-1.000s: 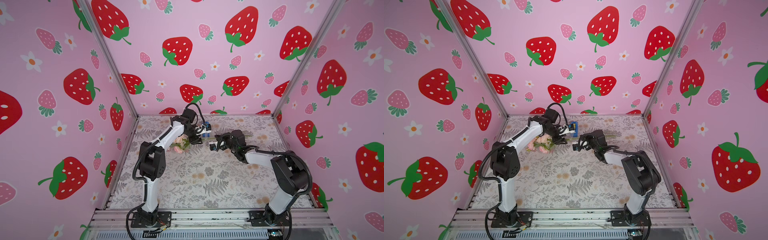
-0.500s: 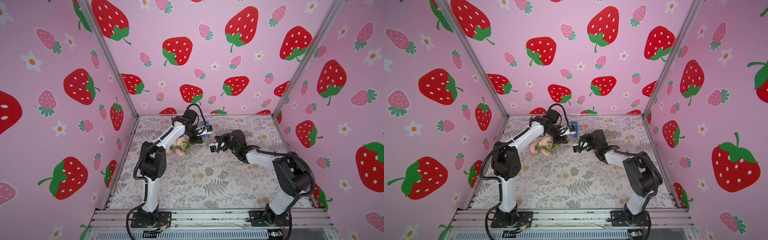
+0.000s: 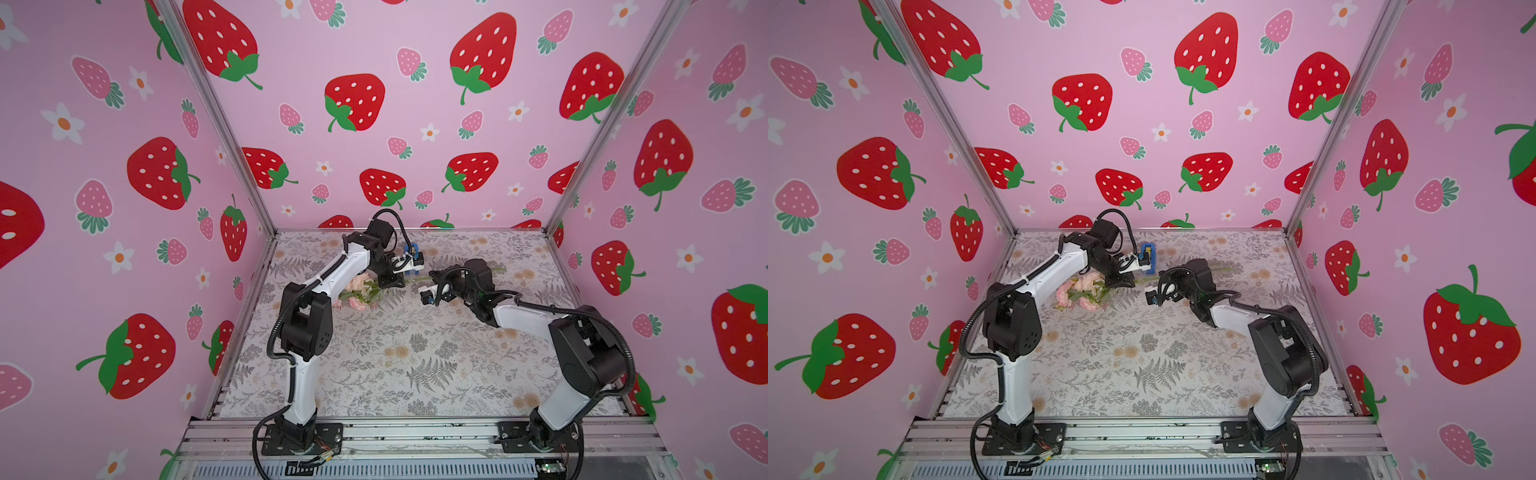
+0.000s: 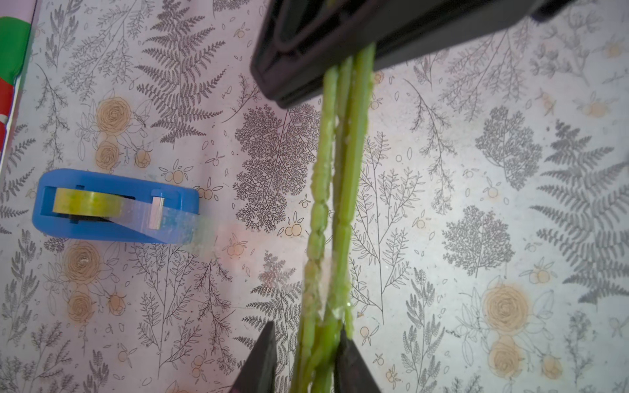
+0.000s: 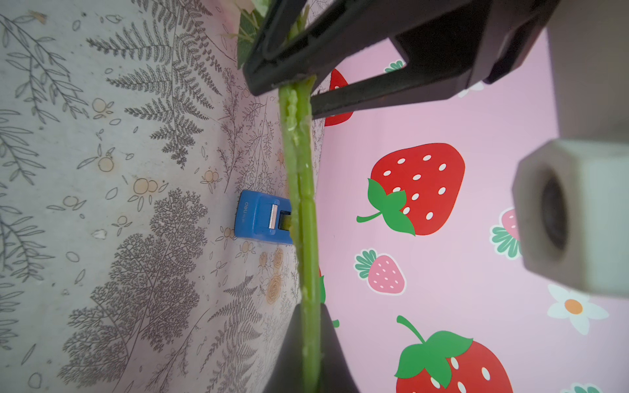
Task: Wrap bouquets with tape
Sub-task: Wrap the tape around the bouquet.
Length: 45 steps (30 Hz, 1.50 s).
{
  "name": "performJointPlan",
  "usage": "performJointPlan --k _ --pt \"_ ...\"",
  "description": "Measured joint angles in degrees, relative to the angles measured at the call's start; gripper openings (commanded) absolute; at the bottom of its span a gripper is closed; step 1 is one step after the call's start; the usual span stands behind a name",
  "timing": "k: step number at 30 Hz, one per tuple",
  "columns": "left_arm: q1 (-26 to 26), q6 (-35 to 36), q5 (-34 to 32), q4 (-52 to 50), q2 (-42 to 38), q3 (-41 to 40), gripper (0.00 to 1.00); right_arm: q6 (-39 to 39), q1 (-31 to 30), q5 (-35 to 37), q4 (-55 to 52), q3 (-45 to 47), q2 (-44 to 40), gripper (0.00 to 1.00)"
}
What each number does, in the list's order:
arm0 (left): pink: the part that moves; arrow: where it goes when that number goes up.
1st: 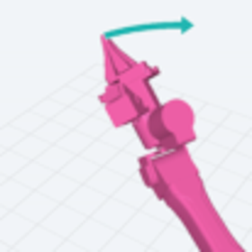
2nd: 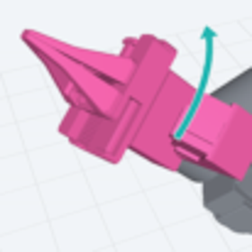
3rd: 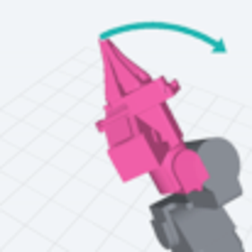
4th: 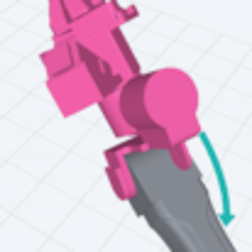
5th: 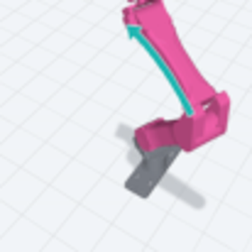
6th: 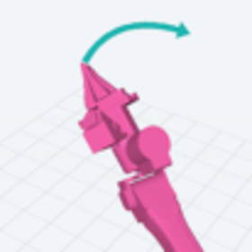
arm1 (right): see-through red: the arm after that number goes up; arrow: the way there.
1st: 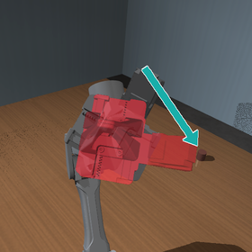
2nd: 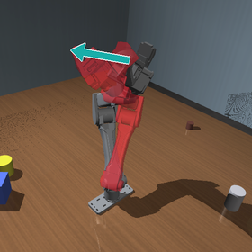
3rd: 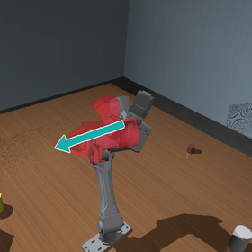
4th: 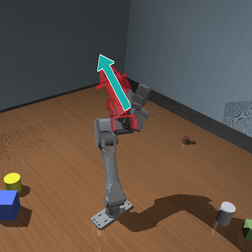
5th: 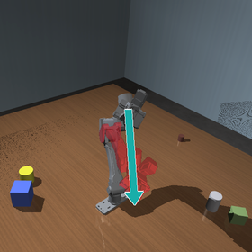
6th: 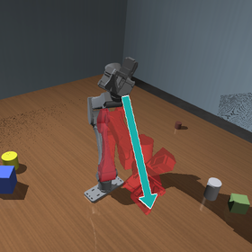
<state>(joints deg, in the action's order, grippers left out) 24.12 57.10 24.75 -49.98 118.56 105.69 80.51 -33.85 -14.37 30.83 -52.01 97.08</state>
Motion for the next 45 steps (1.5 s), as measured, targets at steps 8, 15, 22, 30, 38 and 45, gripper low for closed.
performJointPlan --k 8,15,22,30,38,45 --pt "0.7 2.3 -0.1 0.9 -0.4 -1.5 0.0 -5.0 0.2 -0.2 -0.5 1.9 -1.7 0.28" --pt "0.9 3.1 -8.8 5.3 -2.5 -7.0 0.0 -16.8 -0.9 -1.1 -0.2 6.2 -14.3 0.59" --pt "2.8 5.7 -18.8 17.9 -11.1 -18.3 0.0 -31.8 -0.4 4.8 -0.5 7.4 -26.3 0.83" --pt "7.3 8.2 -25.5 31.7 -14.6 -28.5 0.0 -62.0 6.3 12.8 -5.7 -6.2 -20.2 0.74" --pt "11.5 7.3 -28.6 41.0 -17.1 -38.2 0.0 -89.3 12.7 8.1 -14.1 -15.9 -7.8 0.63" --pt "12.1 5.7 -30.3 43.8 -17.3 -41.6 0.0 -99.1 13.0 -3.1 -24.3 -26.0 6.1 0.6"
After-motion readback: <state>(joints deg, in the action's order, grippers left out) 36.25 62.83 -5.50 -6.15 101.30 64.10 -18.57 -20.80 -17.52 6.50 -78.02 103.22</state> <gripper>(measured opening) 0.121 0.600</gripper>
